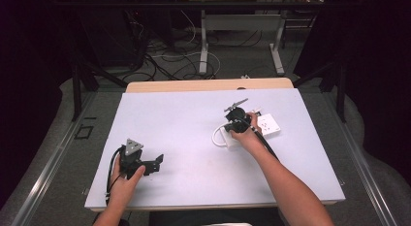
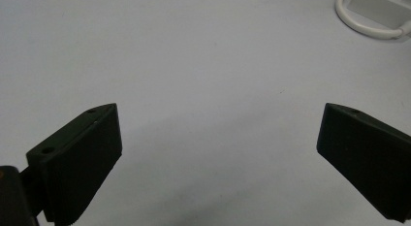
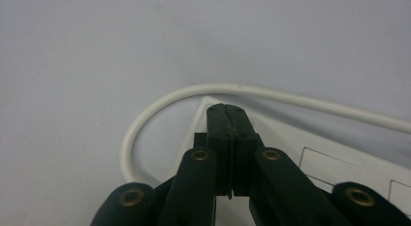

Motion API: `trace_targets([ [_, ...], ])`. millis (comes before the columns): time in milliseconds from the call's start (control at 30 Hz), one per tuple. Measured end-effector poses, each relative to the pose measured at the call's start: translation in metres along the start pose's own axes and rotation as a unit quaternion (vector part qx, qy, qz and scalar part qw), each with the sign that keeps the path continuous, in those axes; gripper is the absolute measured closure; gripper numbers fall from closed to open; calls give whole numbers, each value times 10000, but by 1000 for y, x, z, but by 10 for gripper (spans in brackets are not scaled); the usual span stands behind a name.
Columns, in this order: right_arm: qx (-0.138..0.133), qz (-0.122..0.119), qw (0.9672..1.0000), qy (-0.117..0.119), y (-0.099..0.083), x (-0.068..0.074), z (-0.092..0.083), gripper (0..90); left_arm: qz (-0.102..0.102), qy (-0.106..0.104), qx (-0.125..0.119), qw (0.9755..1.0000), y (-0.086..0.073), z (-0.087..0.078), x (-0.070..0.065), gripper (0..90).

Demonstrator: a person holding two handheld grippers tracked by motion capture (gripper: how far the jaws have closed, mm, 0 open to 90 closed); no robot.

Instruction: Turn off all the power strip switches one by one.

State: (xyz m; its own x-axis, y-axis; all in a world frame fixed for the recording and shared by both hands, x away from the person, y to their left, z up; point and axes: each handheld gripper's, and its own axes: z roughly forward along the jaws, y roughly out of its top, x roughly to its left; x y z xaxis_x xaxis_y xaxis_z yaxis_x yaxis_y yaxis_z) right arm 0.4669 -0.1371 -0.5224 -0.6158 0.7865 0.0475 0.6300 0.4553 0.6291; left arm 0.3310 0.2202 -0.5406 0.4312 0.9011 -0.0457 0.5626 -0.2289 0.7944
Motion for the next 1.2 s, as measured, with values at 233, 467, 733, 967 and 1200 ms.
trace_targets([
  [233,83,-27,10000,-44,0,0,0,900,-4,2,-6,10000,0,0,0,25],
  [467,91,-216,9996,-187,-1,4,2,900,10,14,7,10000,0,0,-1,25],
  [733,6,-178,9997,-152,-2,2,-1,900,7,5,4,10000,0,0,0,25],
  [967,6,-100,9998,-175,-2,2,-2,900,6,6,7,10000,0,0,0,25],
  [1200,-55,-15,9999,-111,-1,-3,-4,900,2,0,7,10000,0,0,0,25],
])
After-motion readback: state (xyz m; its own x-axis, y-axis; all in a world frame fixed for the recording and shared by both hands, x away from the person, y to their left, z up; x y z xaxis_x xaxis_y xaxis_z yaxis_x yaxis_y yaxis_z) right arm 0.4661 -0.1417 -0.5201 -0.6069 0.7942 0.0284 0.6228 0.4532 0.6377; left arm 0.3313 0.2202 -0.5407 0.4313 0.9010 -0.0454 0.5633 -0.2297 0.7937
